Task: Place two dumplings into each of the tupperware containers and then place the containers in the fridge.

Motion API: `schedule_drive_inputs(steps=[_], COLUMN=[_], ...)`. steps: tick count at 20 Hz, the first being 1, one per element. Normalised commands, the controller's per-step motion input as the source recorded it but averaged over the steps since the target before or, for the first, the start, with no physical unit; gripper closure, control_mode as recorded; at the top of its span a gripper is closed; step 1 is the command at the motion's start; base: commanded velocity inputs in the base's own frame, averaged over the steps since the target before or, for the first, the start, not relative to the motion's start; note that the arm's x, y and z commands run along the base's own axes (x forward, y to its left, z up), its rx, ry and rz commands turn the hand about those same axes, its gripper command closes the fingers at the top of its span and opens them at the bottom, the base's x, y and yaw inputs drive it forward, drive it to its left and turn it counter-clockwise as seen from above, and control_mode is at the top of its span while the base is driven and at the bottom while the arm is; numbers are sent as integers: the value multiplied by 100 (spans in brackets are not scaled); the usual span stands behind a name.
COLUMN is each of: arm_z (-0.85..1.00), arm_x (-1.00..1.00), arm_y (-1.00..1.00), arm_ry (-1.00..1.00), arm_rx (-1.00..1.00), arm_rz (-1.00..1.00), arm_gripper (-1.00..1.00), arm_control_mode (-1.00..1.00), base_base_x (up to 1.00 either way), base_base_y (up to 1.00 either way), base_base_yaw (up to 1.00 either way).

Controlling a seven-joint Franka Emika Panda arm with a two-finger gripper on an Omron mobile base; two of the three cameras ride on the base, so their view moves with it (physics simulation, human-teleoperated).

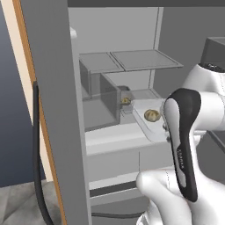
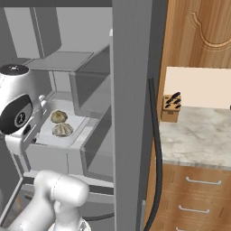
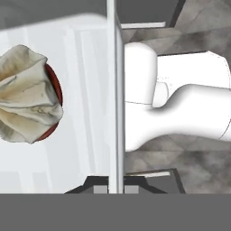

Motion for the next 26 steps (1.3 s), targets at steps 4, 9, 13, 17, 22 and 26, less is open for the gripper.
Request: schedule_drive_inputs(steps=[4,9,13,17,22,26], arm_z=[2,33,34,44,41,47], arm_x=[-50,0,15,8,18,90], arm_y=[-2,0,0,0,0,0], arm_ry=[-37,-4,-5,-7,-4,0], arm_rx=[0,0,0,0,0,0], arm_rz=[0,0,0,0,0,0], arm_gripper=[100,100,100,100,100,100], arm_control_mode=[-100,-100,-100,-100,-100,-100], base_base_x=[0,0,0,0,0,0], base_base_y=[0,0,0,0,0,0], base_base_yaw=[0,0,0,0,0,0])
